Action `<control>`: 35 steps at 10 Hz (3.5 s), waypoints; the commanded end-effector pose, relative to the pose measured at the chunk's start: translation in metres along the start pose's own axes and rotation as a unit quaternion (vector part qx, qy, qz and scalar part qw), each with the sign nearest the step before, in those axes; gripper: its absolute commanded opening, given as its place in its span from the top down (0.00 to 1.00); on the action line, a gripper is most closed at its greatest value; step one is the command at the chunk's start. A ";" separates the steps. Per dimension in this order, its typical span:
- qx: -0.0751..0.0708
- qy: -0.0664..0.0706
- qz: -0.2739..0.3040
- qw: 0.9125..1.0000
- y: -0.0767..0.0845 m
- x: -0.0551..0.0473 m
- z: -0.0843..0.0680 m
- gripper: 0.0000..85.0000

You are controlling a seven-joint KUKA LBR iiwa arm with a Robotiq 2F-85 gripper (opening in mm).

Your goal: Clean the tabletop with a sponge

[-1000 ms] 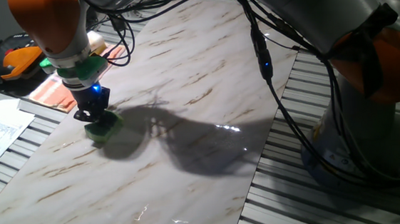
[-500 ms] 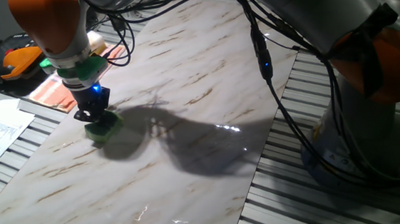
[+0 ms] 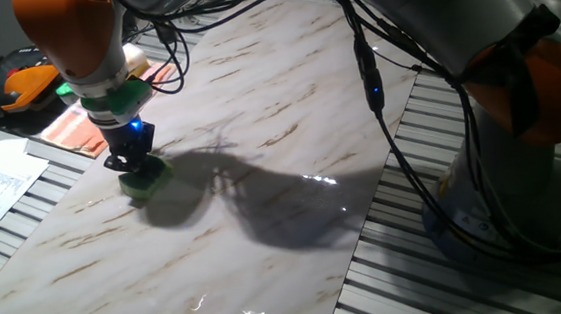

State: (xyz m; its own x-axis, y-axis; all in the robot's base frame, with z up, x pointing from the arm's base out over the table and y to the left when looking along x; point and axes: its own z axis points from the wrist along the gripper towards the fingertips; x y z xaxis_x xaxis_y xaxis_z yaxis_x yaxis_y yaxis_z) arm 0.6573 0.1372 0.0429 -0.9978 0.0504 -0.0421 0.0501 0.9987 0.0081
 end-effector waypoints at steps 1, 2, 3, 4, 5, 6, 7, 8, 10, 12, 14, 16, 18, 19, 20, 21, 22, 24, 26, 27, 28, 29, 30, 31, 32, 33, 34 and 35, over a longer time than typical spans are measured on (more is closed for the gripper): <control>-0.004 0.002 0.000 1.000 0.000 0.000 0.000 1.00; -0.004 0.002 0.000 1.000 0.000 0.000 0.000 1.00; -0.001 -0.001 -0.001 1.000 0.000 0.000 0.000 1.00; -0.009 -0.003 -0.005 1.000 0.000 0.000 0.000 1.00; -0.010 -0.001 -0.002 1.000 0.000 0.000 0.000 1.00; -0.009 0.002 0.002 1.000 0.000 0.000 0.000 1.00; 0.006 0.003 -0.003 1.000 0.000 0.000 0.000 1.00; 0.006 0.011 -0.008 1.000 0.000 0.000 0.000 1.00; 0.026 0.030 0.012 0.999 0.000 0.000 0.000 1.00; 0.004 0.046 0.034 0.998 0.000 0.000 0.000 1.00; 0.002 0.044 0.035 0.998 0.000 0.000 0.000 1.00; 0.000 0.033 0.022 0.999 0.000 0.000 0.000 1.00; 0.005 0.018 -0.006 1.000 0.000 0.000 0.000 1.00; 0.001 0.019 -0.009 1.000 0.000 0.000 0.000 1.00; 0.002 0.021 -0.004 1.000 0.000 0.000 0.000 1.00; 0.002 0.026 0.007 1.000 0.000 0.000 0.000 1.00; 0.002 0.029 0.015 0.999 0.000 0.000 0.000 1.00; 0.006 0.026 0.018 0.999 0.000 0.000 0.000 1.00; 0.007 0.024 0.017 1.000 0.000 0.000 0.000 1.00; 0.006 0.022 0.017 1.000 0.000 0.000 0.000 1.00; 0.007 0.021 0.016 1.000 0.000 0.000 0.000 1.00; 0.006 0.021 0.016 1.000 0.000 0.000 0.000 1.00; 0.006 0.021 0.016 1.000 0.000 0.000 0.000 1.00; 0.006 0.020 0.017 1.000 0.000 0.000 0.000 1.00; 0.004 0.022 0.019 1.000 0.000 0.000 0.000 1.00; 0.003 0.022 0.019 1.000 0.000 0.000 0.000 1.00; 0.002 0.022 0.019 1.000 0.000 0.000 0.000 1.00; 0.001 0.023 0.019 1.000 0.000 0.000 0.000 1.00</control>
State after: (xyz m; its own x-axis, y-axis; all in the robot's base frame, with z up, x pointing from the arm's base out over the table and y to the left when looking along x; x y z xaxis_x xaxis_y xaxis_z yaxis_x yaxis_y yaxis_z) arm 0.6572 0.1371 0.0431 -0.9961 0.0883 0.0030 0.0883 0.9961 0.0063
